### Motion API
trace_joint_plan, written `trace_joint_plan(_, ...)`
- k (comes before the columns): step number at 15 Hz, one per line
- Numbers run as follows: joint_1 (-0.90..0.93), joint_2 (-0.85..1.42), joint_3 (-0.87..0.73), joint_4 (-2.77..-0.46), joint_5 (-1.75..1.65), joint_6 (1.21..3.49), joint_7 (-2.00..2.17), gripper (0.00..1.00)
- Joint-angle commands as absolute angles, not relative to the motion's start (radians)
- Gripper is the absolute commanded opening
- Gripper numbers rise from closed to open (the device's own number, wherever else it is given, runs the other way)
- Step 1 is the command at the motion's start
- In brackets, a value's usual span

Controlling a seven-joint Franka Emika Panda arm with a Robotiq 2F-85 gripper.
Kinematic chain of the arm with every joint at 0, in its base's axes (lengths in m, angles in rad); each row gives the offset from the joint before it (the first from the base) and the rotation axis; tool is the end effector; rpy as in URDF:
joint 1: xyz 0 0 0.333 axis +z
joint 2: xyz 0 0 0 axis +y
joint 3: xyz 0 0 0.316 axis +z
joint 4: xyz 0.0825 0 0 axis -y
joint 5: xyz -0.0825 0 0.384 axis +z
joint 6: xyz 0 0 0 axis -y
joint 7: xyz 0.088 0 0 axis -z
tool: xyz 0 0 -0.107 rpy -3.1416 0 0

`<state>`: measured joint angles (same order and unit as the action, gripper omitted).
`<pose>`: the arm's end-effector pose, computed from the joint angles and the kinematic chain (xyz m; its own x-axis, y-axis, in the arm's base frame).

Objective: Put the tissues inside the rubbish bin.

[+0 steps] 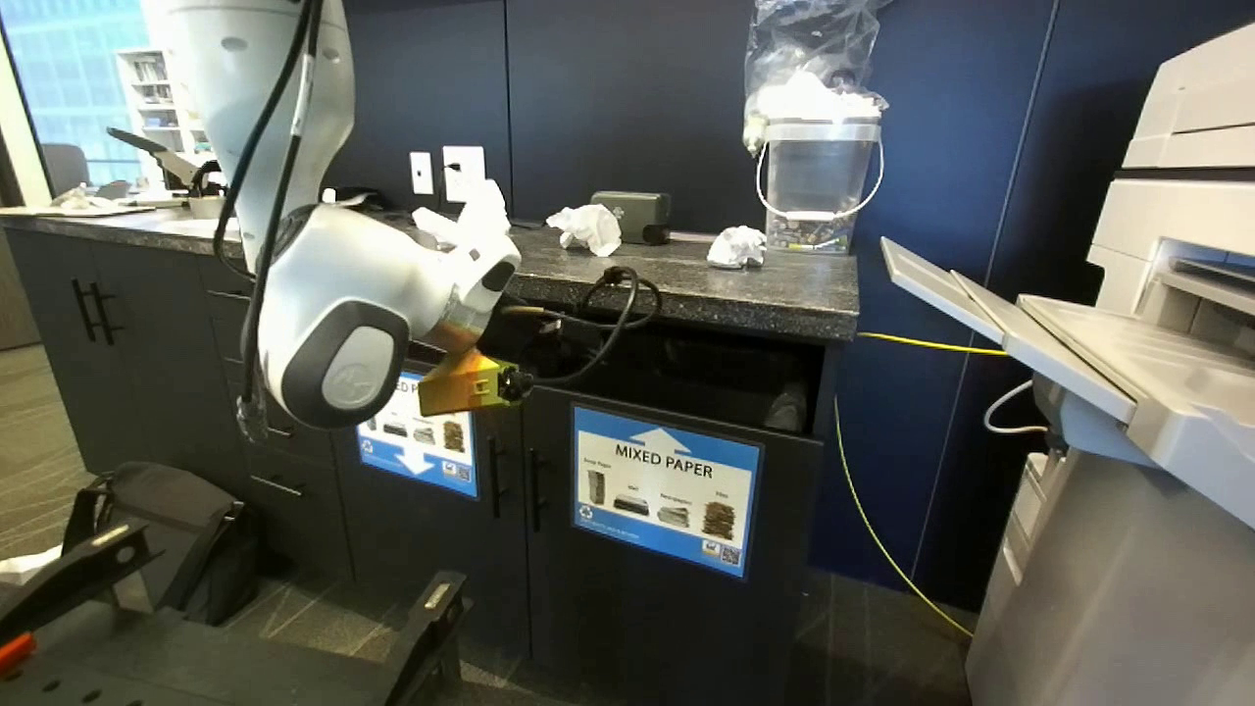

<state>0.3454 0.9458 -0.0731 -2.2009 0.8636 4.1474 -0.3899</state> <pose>0.4887 0.0278 0.0904 0.6106 0.1035 0.7852 -0.3247 -0.8715 0.3674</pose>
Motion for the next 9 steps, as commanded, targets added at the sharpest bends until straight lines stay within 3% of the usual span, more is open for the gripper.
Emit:
trace_joint_plan(1,0.331,0.696,-0.057,-2.430,0.850,4.019,-0.440,1.00)
trace_joint_plan(9,0.370,0.262,-0.155,-2.656,0.948,3.431,-0.740,1.00)
